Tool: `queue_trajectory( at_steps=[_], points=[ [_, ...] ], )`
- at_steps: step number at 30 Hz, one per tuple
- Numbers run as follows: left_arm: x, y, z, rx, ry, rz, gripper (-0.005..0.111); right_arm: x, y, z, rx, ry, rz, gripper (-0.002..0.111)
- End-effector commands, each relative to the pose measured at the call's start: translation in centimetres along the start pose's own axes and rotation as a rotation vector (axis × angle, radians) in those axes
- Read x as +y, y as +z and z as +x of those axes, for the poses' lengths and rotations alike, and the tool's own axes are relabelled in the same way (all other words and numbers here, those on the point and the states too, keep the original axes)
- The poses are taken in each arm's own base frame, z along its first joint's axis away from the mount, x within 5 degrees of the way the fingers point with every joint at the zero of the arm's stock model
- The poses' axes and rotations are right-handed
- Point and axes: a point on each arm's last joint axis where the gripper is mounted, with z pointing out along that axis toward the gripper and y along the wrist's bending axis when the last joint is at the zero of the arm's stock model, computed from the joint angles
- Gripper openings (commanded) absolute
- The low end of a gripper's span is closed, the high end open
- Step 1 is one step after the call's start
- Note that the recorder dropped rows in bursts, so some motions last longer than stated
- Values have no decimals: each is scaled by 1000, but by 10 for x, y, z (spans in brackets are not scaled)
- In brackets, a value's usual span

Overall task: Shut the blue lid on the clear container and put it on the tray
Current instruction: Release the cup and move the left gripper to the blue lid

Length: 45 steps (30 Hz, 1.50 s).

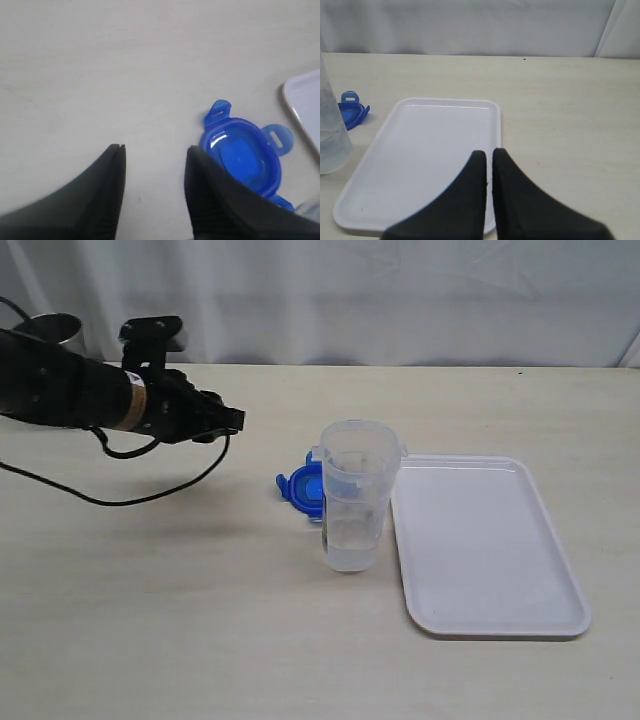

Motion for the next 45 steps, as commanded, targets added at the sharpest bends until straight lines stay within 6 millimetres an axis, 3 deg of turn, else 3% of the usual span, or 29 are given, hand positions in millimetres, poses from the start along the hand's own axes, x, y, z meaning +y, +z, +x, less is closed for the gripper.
queue_trajectory(
  at_steps=[1,6,10,14,18,21,22,23,25,28,31,37,45],
  points=[
    [0,29,-6,-9,-4,-86,38,0,0,-1,-14,3,-1,5],
    [5,33,-26,-104,166,-320,34,0,0,-1,-14,3,-1,5],
    [-3,28,-42,-143,407,-514,28,0,0,-1,-14,3,-1,5],
    [-8,16,-70,-79,426,-666,28,0,0,-1,-14,3,-1,5],
    [-15,-6,-107,62,259,-649,28,0,0,-1,-14,3,-1,5],
    [-27,-10,-115,148,104,-393,28,0,0,-1,-14,3,-1,5],
    [-30,-8,-115,167,-2,-236,28,0,0,-1,-14,3,-1,5],
    [-30,-6,-113,177,-45,-191,28,0,0,-1,-14,3,-1,5],
    [-26,8,-99,268,-87,-184,28,0,0,-1,-14,3,-1,5],
    [-28,48,-67,401,-178,-119,28,0,0,-1,-14,3,-1,5],
    [-32,75,-47,436,-197,-99,28,0,0,-1,-14,3,-1,5],
    [-54,85,-41,430,-166,-75,28,0,0,-1,-14,3,-1,5],
    [-51,94,-23,526,-254,-129,28,0,0,-1,-14,3,-1,5]
  ],
)
